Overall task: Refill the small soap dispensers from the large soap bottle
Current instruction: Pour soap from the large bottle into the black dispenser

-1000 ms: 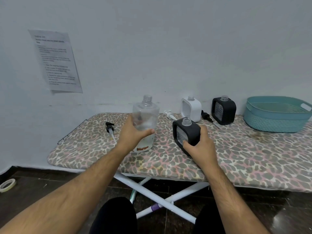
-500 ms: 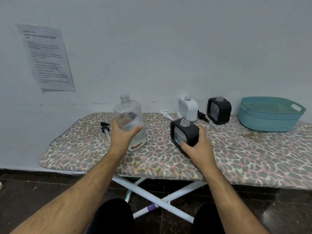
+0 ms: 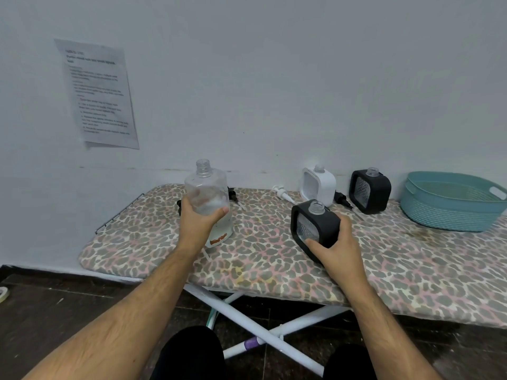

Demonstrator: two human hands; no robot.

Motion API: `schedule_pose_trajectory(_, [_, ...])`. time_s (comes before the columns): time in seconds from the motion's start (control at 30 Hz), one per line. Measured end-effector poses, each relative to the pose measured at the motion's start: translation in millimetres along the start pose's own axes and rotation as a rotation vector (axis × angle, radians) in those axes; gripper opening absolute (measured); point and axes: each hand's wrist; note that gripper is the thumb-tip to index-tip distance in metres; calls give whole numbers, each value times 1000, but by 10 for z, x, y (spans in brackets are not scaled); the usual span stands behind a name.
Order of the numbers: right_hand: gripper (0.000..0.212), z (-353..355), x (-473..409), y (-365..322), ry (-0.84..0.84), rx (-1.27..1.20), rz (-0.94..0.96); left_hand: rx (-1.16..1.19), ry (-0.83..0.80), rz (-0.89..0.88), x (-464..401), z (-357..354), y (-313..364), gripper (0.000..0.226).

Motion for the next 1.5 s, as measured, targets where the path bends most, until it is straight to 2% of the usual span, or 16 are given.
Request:
schedule_pose_trajectory(0.1, [67,-4,-11,11,1,10,-5,-51,19,-5,-34,-14,-20,82])
schedule_pose_trajectory(0.57, [64,-2,-2,-6,2,6,-31,-120,56,-14,101,-40,-12,117])
schedule_pose_trajectory(0.7, [56,-22,-20,11,16,4,-26,-222,202,-106,296,-91,37,95])
schedule_pose_trajectory(0.9, [58,-19,-74,34,-3,-10,-35,-411,276,-326,534,-183,110,73])
schedule_pose_trajectory(1.07, [60,14,-86,12,-23,-114,-57,-449,199,-438,631,-306,80,61])
schedule_pose_trajectory(1.17, [59,6,-82,-1,-37,-175,-62,-384,158,-433,663,-391,66,59])
schedule_pose_trajectory(1.3, [58,-2,-94,-32,-77,-291,-70,-243,-45,-272,652,-469,73,59])
schedule_pose_trajectory(1.5, [62,-99,-158,-77,-210,-411,-46,-47,-393,3,607,-526,42,97])
Point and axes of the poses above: each hand's wrist, its own x-axis away from the middle knuckle, its own z-axis out of the back of the hand, y = z × x, and after that the axes turned 7 degrees about -y, right-handed
